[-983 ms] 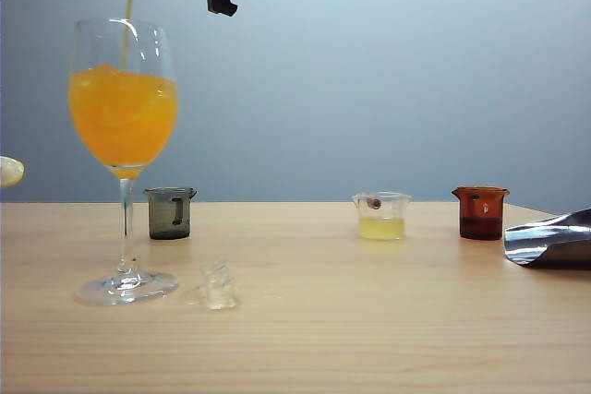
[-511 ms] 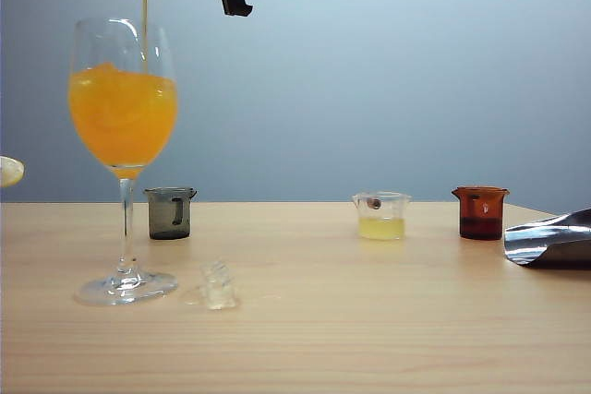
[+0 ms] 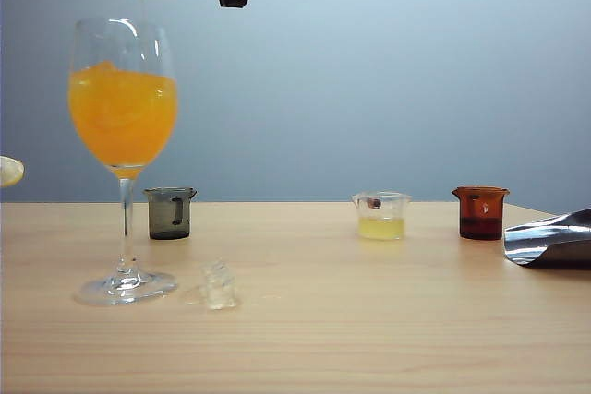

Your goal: Pick up the second measuring cup from the left, pour the orange juice inside into the goblet, and finally put the measuring cup back in its original place.

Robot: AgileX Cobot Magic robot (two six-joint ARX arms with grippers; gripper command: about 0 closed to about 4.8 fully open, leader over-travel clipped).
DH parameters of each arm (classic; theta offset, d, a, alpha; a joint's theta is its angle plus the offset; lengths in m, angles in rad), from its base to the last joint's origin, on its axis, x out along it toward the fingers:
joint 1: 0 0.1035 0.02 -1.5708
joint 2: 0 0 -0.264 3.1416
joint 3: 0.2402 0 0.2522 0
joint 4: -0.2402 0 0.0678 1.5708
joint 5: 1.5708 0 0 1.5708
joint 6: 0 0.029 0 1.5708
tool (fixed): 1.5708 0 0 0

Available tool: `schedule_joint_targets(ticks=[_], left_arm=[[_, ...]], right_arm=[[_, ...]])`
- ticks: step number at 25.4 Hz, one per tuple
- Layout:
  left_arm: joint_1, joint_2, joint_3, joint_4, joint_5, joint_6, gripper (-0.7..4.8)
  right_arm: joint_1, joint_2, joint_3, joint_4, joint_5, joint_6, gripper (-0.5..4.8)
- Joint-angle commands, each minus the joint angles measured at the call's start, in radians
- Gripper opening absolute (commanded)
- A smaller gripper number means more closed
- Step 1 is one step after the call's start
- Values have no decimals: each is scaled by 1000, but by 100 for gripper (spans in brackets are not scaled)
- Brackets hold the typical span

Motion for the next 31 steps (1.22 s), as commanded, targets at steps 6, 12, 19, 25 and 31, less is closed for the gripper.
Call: schedule_joint_targets(ticks=[6,12,19,25,31], left_arm=[[-1,-1,4,13,-5,3,-5],[-1,-3,4,64,-5,3,-5],[-1,-3,4,120,6,3,-5],[-1,-2,4,135,6,3,-5],[-1,3,4,138,4,7,-5]], right_arm=[[3,-10,8,28,-3,77,152],[1,-10,8,28,72,533,152],[-98,-9,5,27,88,1151,152],[-277,23,-70,73,16,1598,152],[-300,159,-104,183,16,1714,152]])
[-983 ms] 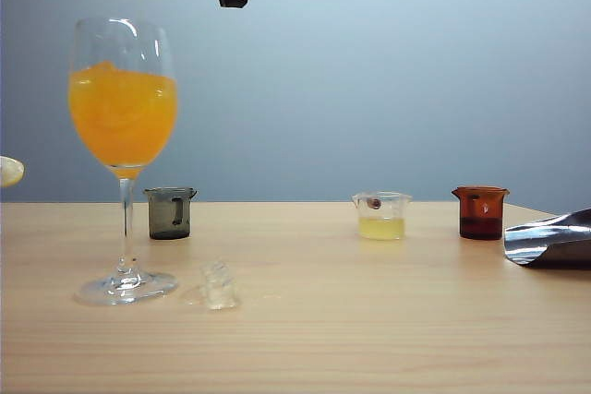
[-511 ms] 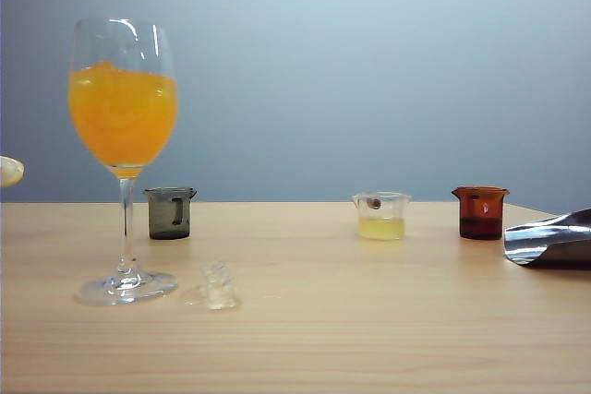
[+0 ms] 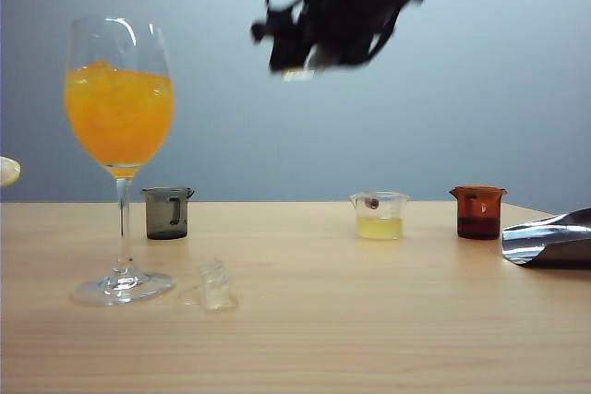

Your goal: Pick up the second measuring cup from the left, pour the orange juice inside into the goblet, and finally put the measuring cup back in its original place.

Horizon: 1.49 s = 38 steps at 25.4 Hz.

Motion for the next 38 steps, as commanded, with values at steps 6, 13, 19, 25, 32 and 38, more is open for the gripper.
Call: schedule_joint_targets(ticks=[6,13,19,25,32,38], left_arm=[[-1,39,4,13,3,65,-5],[-1,49,4,5,20,64,-5],[-1,52,4,-6,20,64,-5],[-1,53,4,-19,20,64,-5],[-1,56,3,-22,16,65,-5],[-1,60,-9,-63,20,64,-5]], right_arm=[[6,256,6,256,-3,206,152],[12,401,8,399,-3,207,152],[21,477,68,397,19,285,152],[22,536,145,383,37,187,152],[22,580,186,287,39,171,152],[22,592,188,243,39,172,194]])
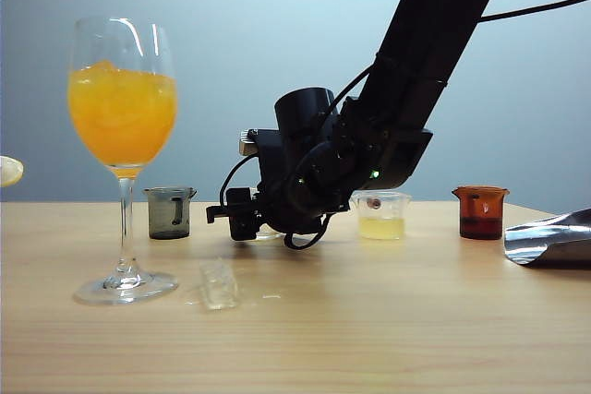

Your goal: Pick up the second measuring cup from the left, pour the orange juice inside into the goblet, and finally put the measuring cup back in its original place.

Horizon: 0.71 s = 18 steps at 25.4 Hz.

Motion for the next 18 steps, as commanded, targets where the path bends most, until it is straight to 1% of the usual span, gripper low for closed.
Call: schedule_joint_targets(ticks=[1,2,3,4,14,18], left_arm=[[-1,2,0,-23,0,1,-5],[-1,1,0,-26,1,1,-5],[-1,1,0,-27,1,1,-5],[-1,2,0,-26,1,1,-5],[-1,2,0,-26,1,1,-5],[-1,1,0,-27,1,1,-5]], right_arm=[[1,1,-1,-2,3,1,239],[1,1,-1,11,4,2,310],[1,1,-1,22,3,2,369],[1,1,-1,43,3,8,452],[-1,-31,-1,66,3,18,453],[-3,-32,-1,63,3,56,454]])
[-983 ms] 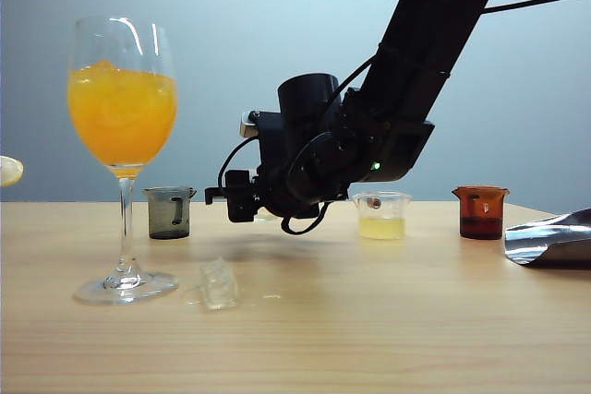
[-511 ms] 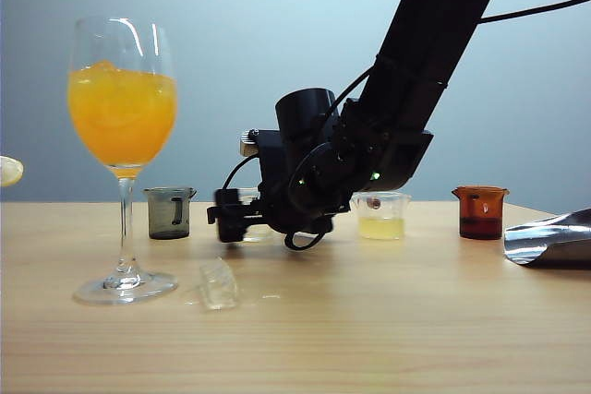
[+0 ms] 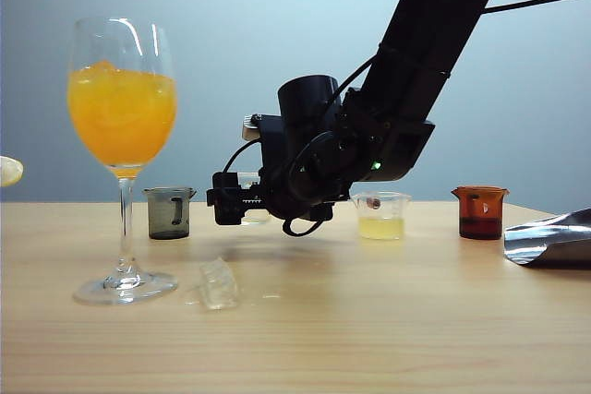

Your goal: Pick up the second measuring cup from the left, pour the orange juice inside into the goblet, and finally put the measuring cup back in its original place.

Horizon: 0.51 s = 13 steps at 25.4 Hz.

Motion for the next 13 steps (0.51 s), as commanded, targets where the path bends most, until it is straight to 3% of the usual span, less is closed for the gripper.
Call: schedule_joint_targets(ticks=[1,5,13], left_arm=[[-1,-2,3,6,1,1,-5],[-1,-1,3,3,1,1,-5],[-1,-2,3,3,1,1,-5]], right_arm=[[-1,-9,5,13,3,33,454],[-2,-8,5,-4,25,32,479],[-6,-8,5,-5,24,34,479]])
